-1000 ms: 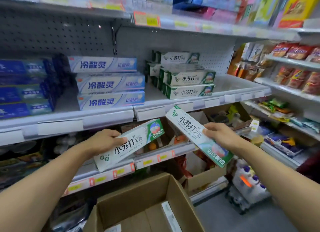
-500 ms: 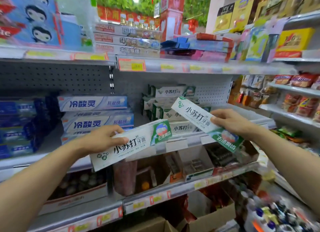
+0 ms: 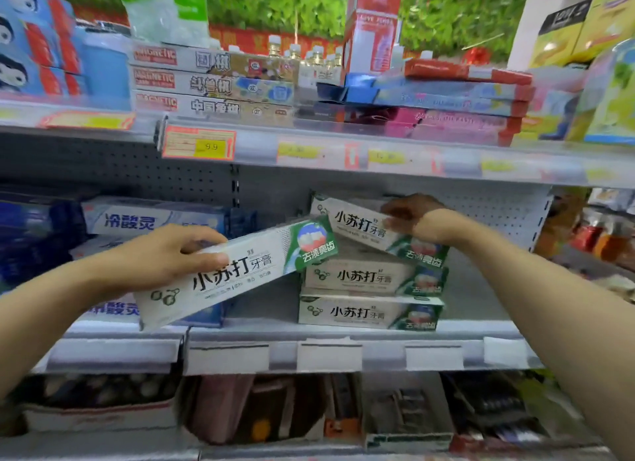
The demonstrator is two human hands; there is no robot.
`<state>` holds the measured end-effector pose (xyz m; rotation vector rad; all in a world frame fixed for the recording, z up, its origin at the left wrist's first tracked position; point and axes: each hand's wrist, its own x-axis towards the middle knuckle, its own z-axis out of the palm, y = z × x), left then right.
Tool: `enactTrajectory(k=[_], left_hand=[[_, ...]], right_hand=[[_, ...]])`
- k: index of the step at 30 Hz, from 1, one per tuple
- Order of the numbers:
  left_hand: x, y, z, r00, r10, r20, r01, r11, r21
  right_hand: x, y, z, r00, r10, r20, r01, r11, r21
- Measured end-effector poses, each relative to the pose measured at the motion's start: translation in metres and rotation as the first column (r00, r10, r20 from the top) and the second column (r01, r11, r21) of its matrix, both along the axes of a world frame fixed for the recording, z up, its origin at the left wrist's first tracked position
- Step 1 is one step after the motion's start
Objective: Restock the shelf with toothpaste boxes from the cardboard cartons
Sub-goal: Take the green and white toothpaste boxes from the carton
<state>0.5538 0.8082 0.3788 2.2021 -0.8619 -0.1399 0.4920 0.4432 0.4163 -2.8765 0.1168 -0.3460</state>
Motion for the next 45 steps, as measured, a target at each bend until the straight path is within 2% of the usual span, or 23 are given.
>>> enactTrajectory(k=[3,7,9,12,13,17,22,24,27,30,35,38,42,45], left_hand=[[0.001,-0.008,0.0,1.0,0.006,0.007,-0.006,1.0,-0.019],[0.002,-0.02,0.003,0.999,0.042,0.008,-0.042,0.999,0.008],[0.004,-0.029,0.008,0.998,0.034,0.053,-0.035,0.999,0.032],[0.011,-0.053,0.016,0.99,0.059,0.13,-0.066,0.996,0.055],[0.014,-0.062,0.019,0.984,0.052,0.172,-0.066,0.995,0.075],[0.029,-0.109,0.032,0.98,0.062,0.188,-0.081,0.992,0.094],[0.043,-0.177,0.044,0.942,-0.01,0.337,-0.094,0.952,0.292],[0.05,-0.198,0.044,0.945,-0.081,0.317,-0.037,0.936,0.349],[0.055,-0.221,0.041,0.945,-0.172,0.28,0.047,0.914,0.402],[0.062,-0.231,0.035,0.93,-0.206,0.304,0.072,0.914,0.399],[0.074,-0.229,0.024,0.902,-0.153,0.404,-0.021,0.919,0.393],[0.067,-0.228,0.019,0.845,-0.089,0.527,-0.118,0.931,0.346],[0.049,-0.222,0.012,0.769,-0.046,0.638,-0.269,0.882,0.388],[0.036,-0.209,0.012,0.758,-0.029,0.652,-0.29,0.88,0.377]], right_hand=[[0.031,-0.017,0.0,0.996,0.083,-0.042,-0.088,0.986,-0.139],[0.057,-0.042,-0.009,0.985,0.165,-0.048,-0.168,0.983,-0.067],[0.065,-0.054,-0.014,0.983,0.178,-0.033,-0.18,0.979,-0.092],[0.071,-0.063,-0.021,0.981,0.177,0.08,-0.16,0.971,-0.176],[0.068,-0.063,-0.023,0.974,0.173,0.145,-0.15,0.976,-0.158],[0.047,-0.078,-0.032,0.953,0.073,0.295,-0.103,0.991,0.087],[0.004,-0.094,-0.051,0.953,-0.127,0.276,0.094,0.987,0.13],[-0.013,-0.098,-0.056,0.929,-0.205,0.308,0.174,0.977,0.126],[-0.032,-0.1,-0.059,0.921,-0.238,0.308,0.193,0.966,0.171],[-0.045,-0.1,-0.063,0.924,-0.253,0.288,0.203,0.96,0.192],[-0.054,-0.097,-0.07,0.929,-0.26,0.263,0.217,0.959,0.182],[-0.058,-0.09,-0.071,0.933,-0.258,0.249,0.224,0.962,0.158],[-0.069,-0.073,-0.073,0.943,-0.264,0.202,0.245,0.963,0.115],[-0.082,-0.054,-0.074,0.954,-0.226,0.196,0.21,0.973,0.097]])
